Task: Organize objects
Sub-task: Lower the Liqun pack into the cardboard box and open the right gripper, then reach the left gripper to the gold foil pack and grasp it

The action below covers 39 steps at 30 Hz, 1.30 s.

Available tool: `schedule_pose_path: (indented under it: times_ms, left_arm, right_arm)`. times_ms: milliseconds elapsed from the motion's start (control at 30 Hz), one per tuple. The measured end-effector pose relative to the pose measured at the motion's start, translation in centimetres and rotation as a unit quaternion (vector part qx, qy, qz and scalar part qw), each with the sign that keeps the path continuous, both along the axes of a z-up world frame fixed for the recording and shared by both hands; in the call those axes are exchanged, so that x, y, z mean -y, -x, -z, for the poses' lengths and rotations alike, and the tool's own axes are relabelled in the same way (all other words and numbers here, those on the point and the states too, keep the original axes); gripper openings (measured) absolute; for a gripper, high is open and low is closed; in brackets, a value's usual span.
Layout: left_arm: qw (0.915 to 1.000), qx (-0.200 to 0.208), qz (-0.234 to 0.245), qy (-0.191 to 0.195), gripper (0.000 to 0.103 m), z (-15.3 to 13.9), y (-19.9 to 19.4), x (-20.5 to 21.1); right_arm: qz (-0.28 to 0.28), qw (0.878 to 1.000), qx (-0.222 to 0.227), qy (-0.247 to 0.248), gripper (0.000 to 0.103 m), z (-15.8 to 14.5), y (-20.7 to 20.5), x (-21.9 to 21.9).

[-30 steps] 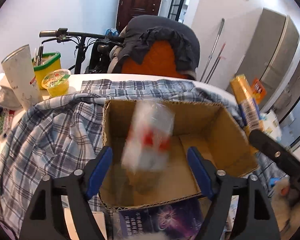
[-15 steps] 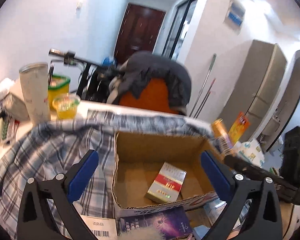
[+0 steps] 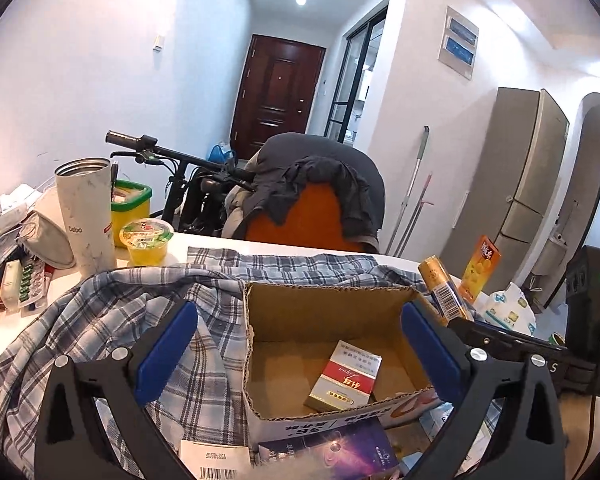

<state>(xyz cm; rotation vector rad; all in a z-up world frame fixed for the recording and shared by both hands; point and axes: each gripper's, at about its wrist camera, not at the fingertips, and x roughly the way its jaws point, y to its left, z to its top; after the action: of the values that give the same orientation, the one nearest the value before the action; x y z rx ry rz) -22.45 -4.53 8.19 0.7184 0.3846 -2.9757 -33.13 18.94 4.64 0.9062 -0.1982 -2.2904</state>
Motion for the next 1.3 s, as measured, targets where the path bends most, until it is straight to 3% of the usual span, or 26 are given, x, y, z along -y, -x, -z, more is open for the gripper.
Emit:
schedule_pose_path:
  times_ms: [33, 100, 167, 333, 400, 600, 700, 1100, 1300]
  left_arm:
    - [1.0000, 0.001, 0.001, -0.001, 0.103, 0.1, 0.0, 0.0]
    - [1.0000, 0.004, 0.003, -0.004, 0.103, 0.2, 0.1, 0.1]
    - [1.0000, 0.007, 0.002, -0.005, 0.103, 0.3, 0.2, 0.2]
    - [0.9999, 0.009, 0.002, -0.013, 0.103, 0.5, 0.3, 0.4]
    - [0.9998, 0.010, 0.001, -0.016, 0.103, 0.4, 0.2, 0.5]
    - [0.9997, 0.006, 0.000, -0.022, 0.103, 0.3, -0.1, 0.7]
    - [0.9998, 0.006, 0.005, -0.021, 0.103, 0.1, -0.2, 0.6]
    - [0.9990, -0.027, 0.021, -0.027, 0.103, -2.0, -4.1, 0.7]
    - [0.9991, 0.005, 0.025, -0.034, 0.103, -1.0, -5.1, 1.1]
  right_arm:
    - [0.000, 1.000, 0.000, 0.001, 0.055, 0.0, 0.0, 0.1]
    - [0.002, 1.000, 0.005, 0.004, 0.072, 0.1, 0.2, 0.0]
    - [0.008, 1.000, 0.017, 0.008, 0.081, 0.3, 0.5, -0.1]
    - [0.013, 1.000, 0.010, 0.026, 0.083, -0.1, 0.4, -0.7]
    - [0.009, 0.999, 0.006, 0.033, 0.094, -0.3, 0.2, -0.8]
    - [0.003, 0.999, -0.005, 0.033, 0.096, -0.6, -0.1, -0.6]
    - [0.005, 0.999, -0.007, 0.037, 0.102, -0.7, -0.1, -0.8]
    - [0.006, 0.999, -0.011, 0.043, 0.102, -0.9, -0.1, -1.2]
    - [0.006, 0.999, -0.011, 0.042, 0.102, -0.8, -0.1, -1.3]
